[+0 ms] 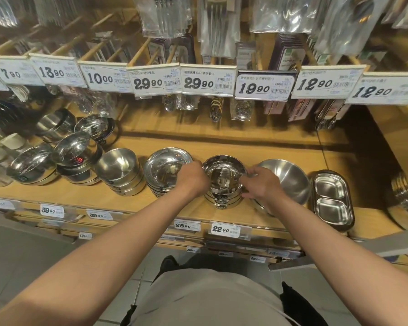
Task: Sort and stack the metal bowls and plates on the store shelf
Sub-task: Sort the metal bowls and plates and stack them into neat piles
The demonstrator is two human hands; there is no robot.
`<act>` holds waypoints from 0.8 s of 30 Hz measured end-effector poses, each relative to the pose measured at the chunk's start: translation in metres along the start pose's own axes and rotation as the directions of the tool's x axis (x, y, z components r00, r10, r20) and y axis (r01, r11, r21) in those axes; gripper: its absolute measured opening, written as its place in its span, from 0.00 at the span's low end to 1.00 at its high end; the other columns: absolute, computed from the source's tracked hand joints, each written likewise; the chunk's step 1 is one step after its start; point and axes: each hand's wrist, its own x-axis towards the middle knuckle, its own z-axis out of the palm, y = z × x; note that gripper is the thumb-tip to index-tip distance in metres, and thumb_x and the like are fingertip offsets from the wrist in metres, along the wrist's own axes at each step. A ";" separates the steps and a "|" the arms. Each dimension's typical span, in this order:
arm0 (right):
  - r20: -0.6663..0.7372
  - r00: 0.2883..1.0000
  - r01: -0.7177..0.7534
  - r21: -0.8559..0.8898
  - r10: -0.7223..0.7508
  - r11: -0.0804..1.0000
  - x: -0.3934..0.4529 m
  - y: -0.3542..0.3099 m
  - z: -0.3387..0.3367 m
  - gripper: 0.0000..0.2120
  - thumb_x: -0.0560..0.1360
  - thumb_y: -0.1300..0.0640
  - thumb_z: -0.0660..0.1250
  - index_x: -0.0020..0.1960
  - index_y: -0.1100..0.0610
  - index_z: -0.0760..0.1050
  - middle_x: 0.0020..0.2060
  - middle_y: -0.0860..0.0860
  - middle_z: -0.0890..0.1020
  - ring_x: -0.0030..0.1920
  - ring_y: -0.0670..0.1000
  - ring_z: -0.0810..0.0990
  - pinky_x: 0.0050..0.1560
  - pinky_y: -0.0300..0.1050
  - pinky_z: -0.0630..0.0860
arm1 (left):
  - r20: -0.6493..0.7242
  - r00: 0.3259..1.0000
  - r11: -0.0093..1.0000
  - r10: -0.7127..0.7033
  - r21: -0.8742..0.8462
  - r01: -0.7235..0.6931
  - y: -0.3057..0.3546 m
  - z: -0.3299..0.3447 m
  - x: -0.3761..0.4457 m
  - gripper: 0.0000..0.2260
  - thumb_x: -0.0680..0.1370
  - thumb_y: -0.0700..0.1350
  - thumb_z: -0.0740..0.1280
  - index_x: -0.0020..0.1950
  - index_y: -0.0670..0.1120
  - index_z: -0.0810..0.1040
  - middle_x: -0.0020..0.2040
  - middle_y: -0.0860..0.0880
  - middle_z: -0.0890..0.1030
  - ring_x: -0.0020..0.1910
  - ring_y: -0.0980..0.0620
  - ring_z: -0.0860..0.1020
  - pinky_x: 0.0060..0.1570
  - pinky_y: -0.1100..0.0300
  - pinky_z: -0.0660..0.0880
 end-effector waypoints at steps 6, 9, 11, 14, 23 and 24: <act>-0.002 1.000 -0.021 -0.016 0.021 1.000 0.003 0.004 0.001 0.16 0.74 0.61 0.71 0.62 0.58 0.78 0.43 0.43 0.78 0.36 0.46 0.83 0.44 0.48 0.86 | 0.034 0.998 0.994 -0.048 -0.098 0.051 0.003 0.004 -0.005 0.18 0.78 0.33 0.62 0.68 0.37 0.72 0.61 0.38 0.79 0.57 0.39 0.79 0.49 0.51 0.79; -0.013 1.000 -0.004 -0.023 0.004 1.000 0.002 0.006 0.001 0.17 0.74 0.62 0.71 0.63 0.59 0.79 0.42 0.44 0.79 0.34 0.45 0.83 0.43 0.48 0.86 | 0.042 0.998 0.989 -0.050 -0.136 0.055 0.003 0.003 -0.005 0.17 0.77 0.32 0.62 0.66 0.38 0.73 0.60 0.38 0.79 0.56 0.39 0.80 0.51 0.49 0.81; -0.018 1.000 0.009 -0.015 -0.009 1.000 0.000 0.006 0.002 0.16 0.75 0.63 0.71 0.62 0.58 0.79 0.41 0.43 0.79 0.34 0.44 0.82 0.41 0.46 0.85 | 0.038 0.998 0.988 -0.048 -0.145 0.053 0.003 0.003 -0.006 0.17 0.77 0.32 0.62 0.66 0.38 0.73 0.60 0.38 0.78 0.56 0.38 0.79 0.53 0.47 0.80; -0.025 0.999 0.028 -0.008 -0.028 1.000 -0.002 0.006 0.002 0.15 0.75 0.63 0.71 0.62 0.58 0.80 0.41 0.42 0.78 0.35 0.45 0.81 0.43 0.48 0.85 | 0.027 0.999 0.989 -0.040 -0.144 0.043 0.002 0.004 -0.006 0.17 0.77 0.33 0.62 0.66 0.39 0.73 0.61 0.38 0.78 0.57 0.38 0.79 0.55 0.45 0.80; -0.022 0.998 0.050 -0.058 -0.052 0.997 -0.005 0.004 0.001 0.14 0.76 0.64 0.68 0.61 0.58 0.80 0.43 0.45 0.80 0.36 0.44 0.81 0.32 0.35 0.81 | 0.050 0.998 0.989 -0.049 -0.137 0.055 -0.001 0.001 -0.004 0.18 0.77 0.34 0.62 0.67 0.40 0.74 0.60 0.39 0.79 0.55 0.39 0.80 0.50 0.49 0.81; -0.023 0.998 0.056 -0.066 -0.058 0.996 -0.005 0.004 0.000 0.15 0.76 0.64 0.68 0.62 0.58 0.80 0.42 0.44 0.80 0.35 0.43 0.80 0.31 0.34 0.80 | 0.050 0.997 0.989 -0.052 -0.135 0.058 -0.001 0.001 -0.004 0.17 0.77 0.34 0.62 0.67 0.40 0.74 0.60 0.39 0.79 0.55 0.39 0.81 0.49 0.50 0.81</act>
